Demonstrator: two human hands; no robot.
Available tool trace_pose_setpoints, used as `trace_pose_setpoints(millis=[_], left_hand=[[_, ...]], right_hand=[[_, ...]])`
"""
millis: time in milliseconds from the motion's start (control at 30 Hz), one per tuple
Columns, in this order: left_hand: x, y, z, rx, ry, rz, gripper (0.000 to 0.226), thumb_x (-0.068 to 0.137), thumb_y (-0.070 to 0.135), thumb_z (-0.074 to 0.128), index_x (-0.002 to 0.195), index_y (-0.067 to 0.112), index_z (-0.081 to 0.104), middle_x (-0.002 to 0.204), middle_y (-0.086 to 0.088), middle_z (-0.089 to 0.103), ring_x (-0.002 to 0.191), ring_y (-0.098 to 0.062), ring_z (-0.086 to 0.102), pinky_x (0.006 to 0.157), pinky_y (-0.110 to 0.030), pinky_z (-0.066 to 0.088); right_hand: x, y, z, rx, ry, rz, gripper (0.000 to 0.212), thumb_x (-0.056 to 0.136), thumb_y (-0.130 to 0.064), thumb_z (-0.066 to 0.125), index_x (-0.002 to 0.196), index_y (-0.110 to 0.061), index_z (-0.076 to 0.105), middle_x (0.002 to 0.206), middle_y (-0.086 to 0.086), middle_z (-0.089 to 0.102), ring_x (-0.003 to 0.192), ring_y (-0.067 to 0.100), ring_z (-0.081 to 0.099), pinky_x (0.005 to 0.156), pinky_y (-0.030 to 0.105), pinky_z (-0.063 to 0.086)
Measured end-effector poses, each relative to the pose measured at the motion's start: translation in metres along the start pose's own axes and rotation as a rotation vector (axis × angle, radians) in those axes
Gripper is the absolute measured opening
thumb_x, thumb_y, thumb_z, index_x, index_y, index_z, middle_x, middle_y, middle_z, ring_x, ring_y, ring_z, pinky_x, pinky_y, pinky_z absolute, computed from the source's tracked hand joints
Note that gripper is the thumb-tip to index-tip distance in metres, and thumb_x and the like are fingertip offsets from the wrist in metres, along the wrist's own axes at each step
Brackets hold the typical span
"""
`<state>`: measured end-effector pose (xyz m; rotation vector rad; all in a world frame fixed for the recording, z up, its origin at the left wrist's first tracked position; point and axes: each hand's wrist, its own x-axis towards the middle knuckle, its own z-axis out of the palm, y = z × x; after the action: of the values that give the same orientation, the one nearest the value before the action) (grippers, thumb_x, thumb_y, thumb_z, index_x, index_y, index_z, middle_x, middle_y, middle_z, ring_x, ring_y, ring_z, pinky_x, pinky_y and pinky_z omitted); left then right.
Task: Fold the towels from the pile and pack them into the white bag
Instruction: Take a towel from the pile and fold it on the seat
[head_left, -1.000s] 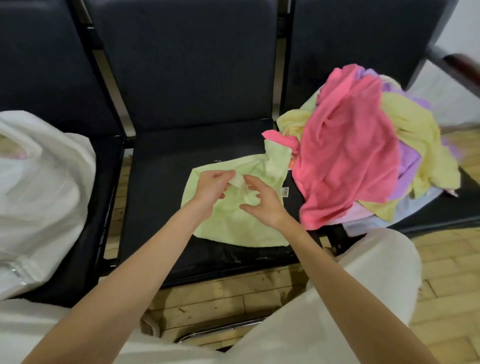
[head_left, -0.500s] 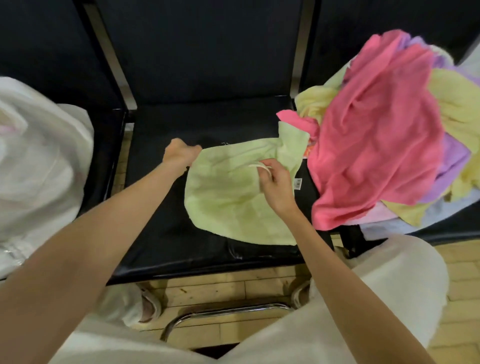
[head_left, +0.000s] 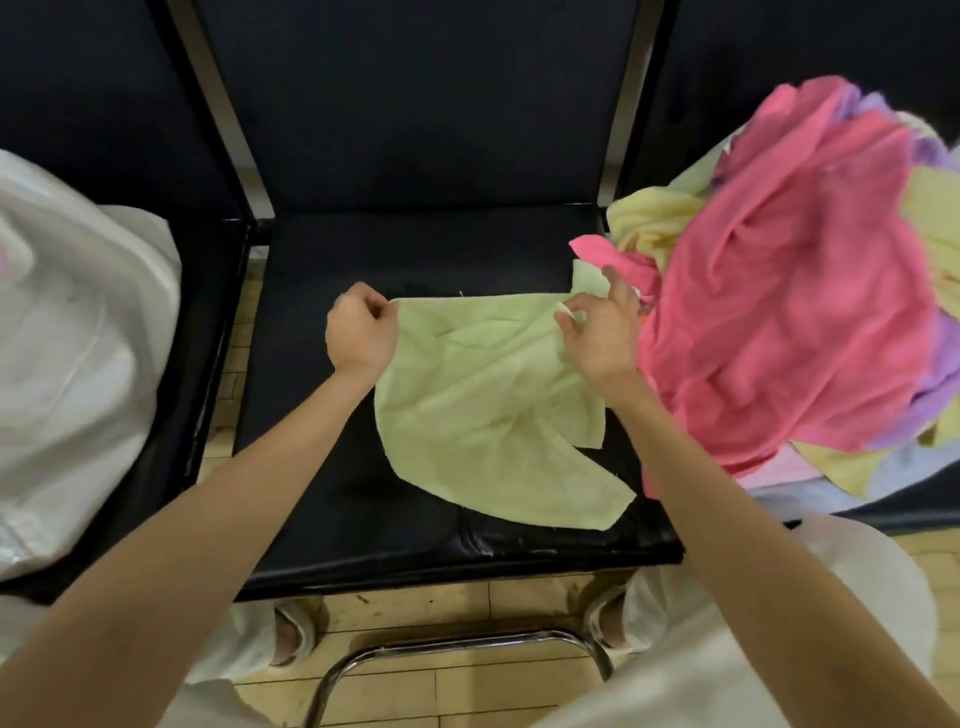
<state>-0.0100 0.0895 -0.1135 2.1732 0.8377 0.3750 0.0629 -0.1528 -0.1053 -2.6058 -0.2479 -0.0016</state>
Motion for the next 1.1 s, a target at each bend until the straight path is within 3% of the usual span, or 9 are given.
trace_pose_setpoints(millis=[67,133,267,367,533,700,867,1000,1100], left_hand=[[-0.010,-0.004,-0.010,-0.069,0.050,0.078,0.011,0.090,0.020,0.062,0.084,0.014,0.055,0.080,-0.004,0.064,0.072,-0.022,0.066,0.065,-0.036,0.054],[-0.014,-0.008,-0.020,-0.086,0.078,0.107,0.011,0.091,0.018,0.061,0.083,0.013,0.054,0.077,-0.005,0.063,0.069,-0.022,0.065,0.063,-0.036,0.054],[-0.006,-0.024,-0.042,-0.074,0.113,-0.005,0.011,0.090,0.018,0.060,0.083,0.012,0.054,0.077,-0.008,0.065,0.070,-0.025,0.066,0.066,-0.040,0.056],[-0.005,-0.033,-0.058,-0.046,0.101,-0.103,0.017,0.086,0.023,0.062,0.075,0.016,0.051,0.077,-0.011,0.067,0.072,-0.027,0.068,0.070,-0.042,0.057],[-0.034,-0.049,-0.076,0.051,-0.099,-0.255,0.019,0.086,0.025,0.062,0.077,0.012,0.053,0.071,-0.009,0.062,0.070,-0.027,0.065,0.073,-0.042,0.057],[-0.051,-0.064,-0.089,0.205,-0.284,-0.271,0.017,0.084,0.026,0.062,0.091,0.011,0.066,0.084,-0.009,0.066,0.083,-0.029,0.065,0.073,-0.039,0.055],[-0.049,-0.044,-0.084,0.192,-0.572,-0.309,0.018,0.082,0.006,0.061,0.097,0.016,0.064,0.094,-0.003,0.061,0.089,-0.017,0.060,0.058,-0.023,0.050],[-0.036,-0.023,-0.075,-0.197,-0.365,-0.544,0.015,0.093,0.005,0.048,0.102,0.005,0.060,0.087,-0.007,0.055,0.076,-0.018,0.053,0.058,-0.027,0.048],[-0.031,-0.012,-0.074,-0.640,-0.258,-0.764,0.018,0.094,0.002,0.035,0.097,0.005,0.052,0.090,-0.010,0.053,0.086,-0.024,0.055,0.070,-0.036,0.052]], right_hand=[[0.023,0.003,0.005,-0.063,-0.140,0.047,0.019,0.092,-0.024,0.059,0.099,-0.011,0.072,0.155,0.016,0.017,0.145,0.028,0.012,0.116,0.034,0.015],[0.034,0.006,0.011,-0.131,-0.206,0.073,0.018,0.090,-0.022,0.060,0.098,-0.012,0.072,0.150,0.016,0.029,0.141,0.029,0.020,0.114,0.034,0.017],[0.022,-0.003,0.004,-0.140,-0.062,0.093,0.025,0.087,-0.015,0.061,0.063,-0.009,0.062,0.091,0.016,0.064,0.102,0.034,0.056,0.095,0.040,0.040],[0.001,-0.005,-0.004,-0.152,-0.008,0.035,0.041,0.085,-0.013,0.063,0.047,-0.013,0.046,0.065,0.007,0.053,0.074,0.028,0.056,0.082,0.040,0.047],[-0.030,0.005,-0.002,-0.114,-0.251,-0.055,0.046,0.082,-0.011,0.062,0.046,-0.015,0.033,0.048,0.001,0.037,0.054,0.021,0.044,0.057,0.030,0.033],[-0.038,-0.013,-0.020,0.548,-0.124,0.077,0.008,0.092,-0.004,0.055,0.088,-0.001,0.061,0.073,0.008,0.060,0.062,0.018,0.055,0.058,0.029,0.048],[-0.047,-0.027,-0.028,0.893,-0.171,0.250,0.014,0.097,-0.008,0.048,0.089,-0.016,0.056,0.078,0.004,0.057,0.072,0.016,0.058,0.068,0.028,0.052],[-0.046,-0.023,-0.027,0.719,-0.032,0.247,0.015,0.094,-0.014,0.054,0.080,-0.014,0.058,0.077,0.004,0.058,0.078,0.020,0.058,0.077,0.036,0.051],[-0.041,-0.020,-0.027,0.854,-0.067,0.332,0.010,0.094,-0.015,0.056,0.090,-0.009,0.061,0.089,0.008,0.066,0.090,0.028,0.066,0.083,0.038,0.055]])
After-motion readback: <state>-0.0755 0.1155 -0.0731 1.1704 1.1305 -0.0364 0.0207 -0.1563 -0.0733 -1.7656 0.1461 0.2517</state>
